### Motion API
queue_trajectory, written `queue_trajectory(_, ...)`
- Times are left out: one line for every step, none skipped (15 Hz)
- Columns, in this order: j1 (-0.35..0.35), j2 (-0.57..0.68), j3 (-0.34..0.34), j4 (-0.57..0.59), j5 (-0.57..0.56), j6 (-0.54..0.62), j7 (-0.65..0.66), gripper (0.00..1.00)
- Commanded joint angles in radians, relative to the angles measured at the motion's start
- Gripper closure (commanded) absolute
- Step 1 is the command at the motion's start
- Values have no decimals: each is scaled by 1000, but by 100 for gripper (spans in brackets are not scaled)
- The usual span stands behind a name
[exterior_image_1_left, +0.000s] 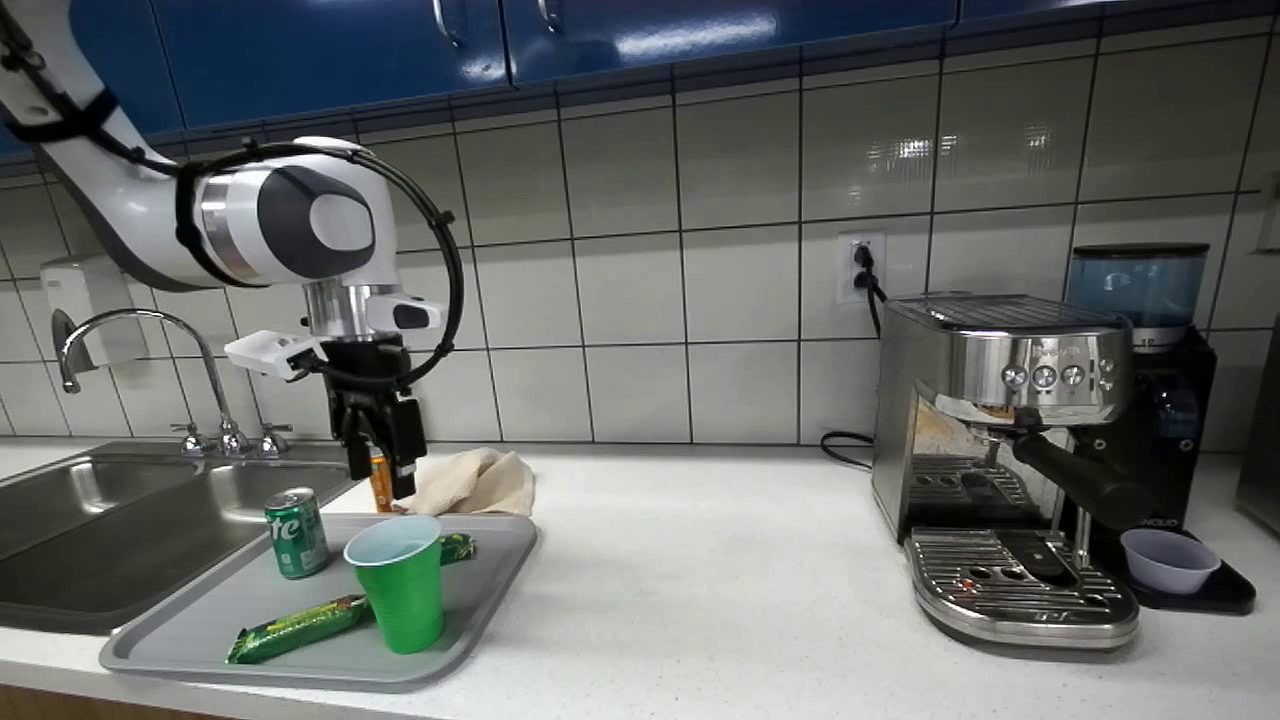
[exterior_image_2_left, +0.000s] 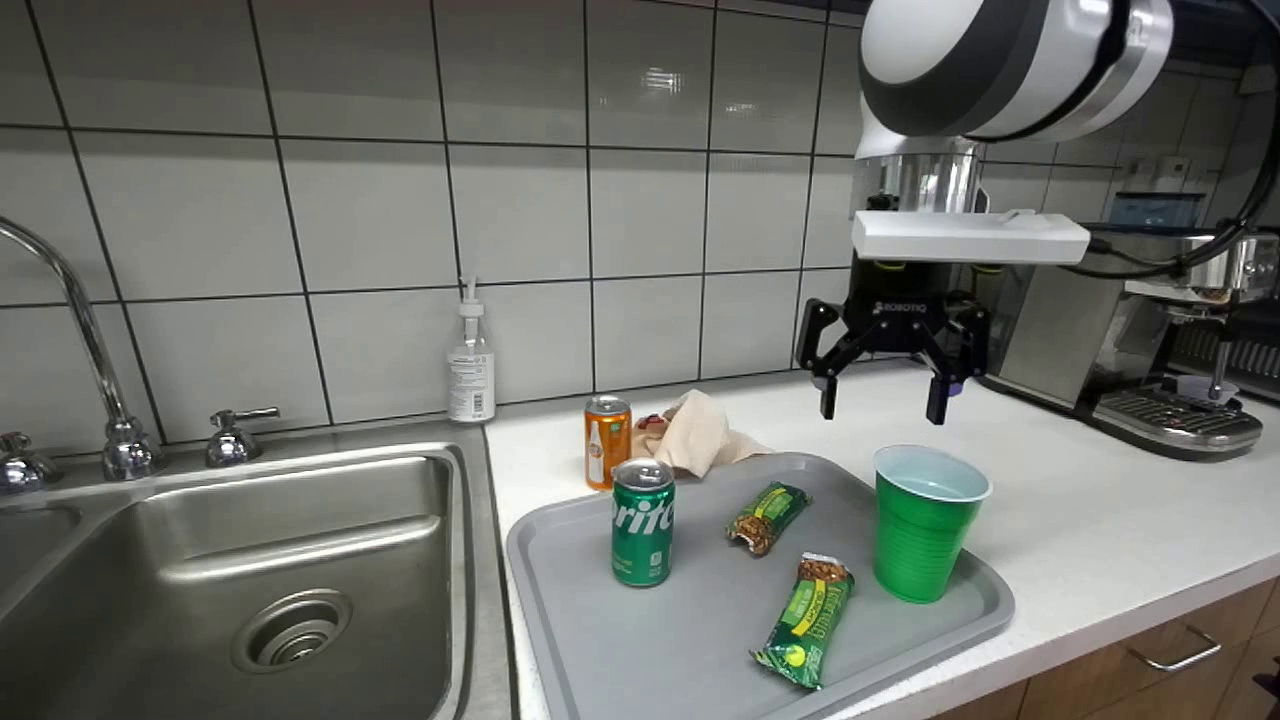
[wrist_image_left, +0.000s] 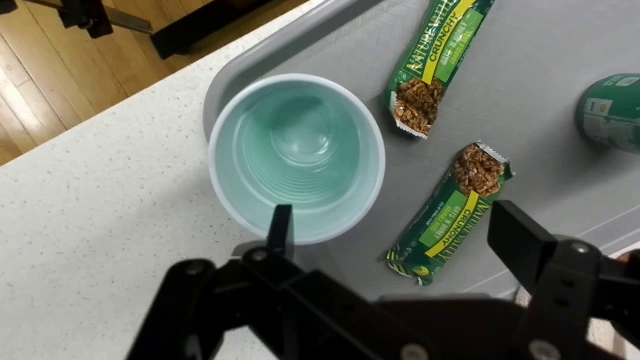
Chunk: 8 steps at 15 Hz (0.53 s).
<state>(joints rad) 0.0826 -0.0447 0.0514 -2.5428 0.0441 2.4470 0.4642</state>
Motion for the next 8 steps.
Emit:
queue_trajectory(-15, -111, 0, -45, 31, -48, -112, 0)
queue_trajectory(-15, -133, -1, -57, 34, -56, -136, 0)
queue_trajectory(-15, -152, -1, -69, 31, -59, -154, 0)
queue_trajectory(-15, -174, 0, -86, 24, -59, -172, 0)
queue_trajectory(-17, -189, 2, -97, 16, -57, -180, 0)
queue_trajectory(-18, -202, 4, -109, 7, -52, -185, 0)
queue_trajectory(-19, -211, 4, -115, 7, -58, -194, 0)
queue_trajectory(-19, -218, 4, -122, 8, -63, -203, 0)
